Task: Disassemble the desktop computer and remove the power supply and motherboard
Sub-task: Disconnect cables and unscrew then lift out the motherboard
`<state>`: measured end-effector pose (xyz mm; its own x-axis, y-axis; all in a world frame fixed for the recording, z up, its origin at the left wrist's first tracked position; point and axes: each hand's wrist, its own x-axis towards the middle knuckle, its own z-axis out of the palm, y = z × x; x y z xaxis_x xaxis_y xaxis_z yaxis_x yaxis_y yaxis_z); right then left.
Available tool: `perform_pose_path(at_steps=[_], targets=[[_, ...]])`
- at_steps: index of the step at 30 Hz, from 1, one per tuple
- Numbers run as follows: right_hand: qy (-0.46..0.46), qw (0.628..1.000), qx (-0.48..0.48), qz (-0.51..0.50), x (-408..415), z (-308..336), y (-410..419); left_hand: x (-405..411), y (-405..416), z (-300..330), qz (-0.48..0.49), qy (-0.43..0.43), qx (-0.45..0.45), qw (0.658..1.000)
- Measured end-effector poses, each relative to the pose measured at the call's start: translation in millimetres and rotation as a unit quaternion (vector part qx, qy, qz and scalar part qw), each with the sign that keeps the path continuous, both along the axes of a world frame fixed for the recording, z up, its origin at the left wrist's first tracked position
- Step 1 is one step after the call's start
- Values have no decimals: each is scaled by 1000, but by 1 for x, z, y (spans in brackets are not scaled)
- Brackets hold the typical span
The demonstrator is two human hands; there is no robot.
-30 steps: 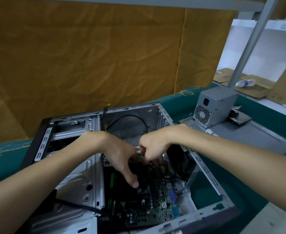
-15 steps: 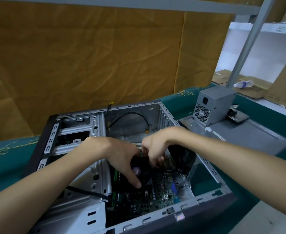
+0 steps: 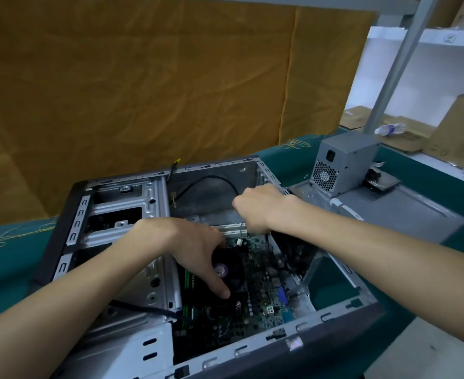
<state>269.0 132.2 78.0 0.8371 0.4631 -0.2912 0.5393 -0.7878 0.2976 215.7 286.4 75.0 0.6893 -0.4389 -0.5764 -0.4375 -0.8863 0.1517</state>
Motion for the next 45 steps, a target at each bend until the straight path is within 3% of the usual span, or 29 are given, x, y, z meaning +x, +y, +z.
perform_pose_path(at_steps=[3, 11, 16, 20, 22, 29, 33, 37, 40, 45], targets=[[51, 998, -22, -8, 10, -1, -2, -1, 0, 0, 0, -5, 2, 1000], [255, 962, 66, -75, 32, -6, 8, -1, 0, -1, 6, 1, -9, 1000], [119, 959, 245, -77, 48, 8, 4, -1, 1, -1, 10, 0, -14, 1000], [-90, 984, 149, -30, 47, 3, 12, -1, 0, -1, 10, 6, -13, 1000], [-122, 987, 95, -41, 46, -2, 20, -2, -1, 0, 10, 5, -10, 1000], [79, 986, 61, -130, 53, -10, 21, -1, 2, -3, -2, -25, 15, 1000], [111, 986, 76, -100, 42, -4, 17, 1, 3, -4, 0, -16, 9, 1000], [228, 969, 17, -89, 15, -8, 14, 3, 3, -6, 3, -7, 0, 1000], [204, 976, -27, -67, 4, -15, 16, 1, 3, -5, -3, -18, 1, 1000], [56, 996, -25, -63, -3, -4, 14, -3, 3, -3, -8, -39, 18, 999]])
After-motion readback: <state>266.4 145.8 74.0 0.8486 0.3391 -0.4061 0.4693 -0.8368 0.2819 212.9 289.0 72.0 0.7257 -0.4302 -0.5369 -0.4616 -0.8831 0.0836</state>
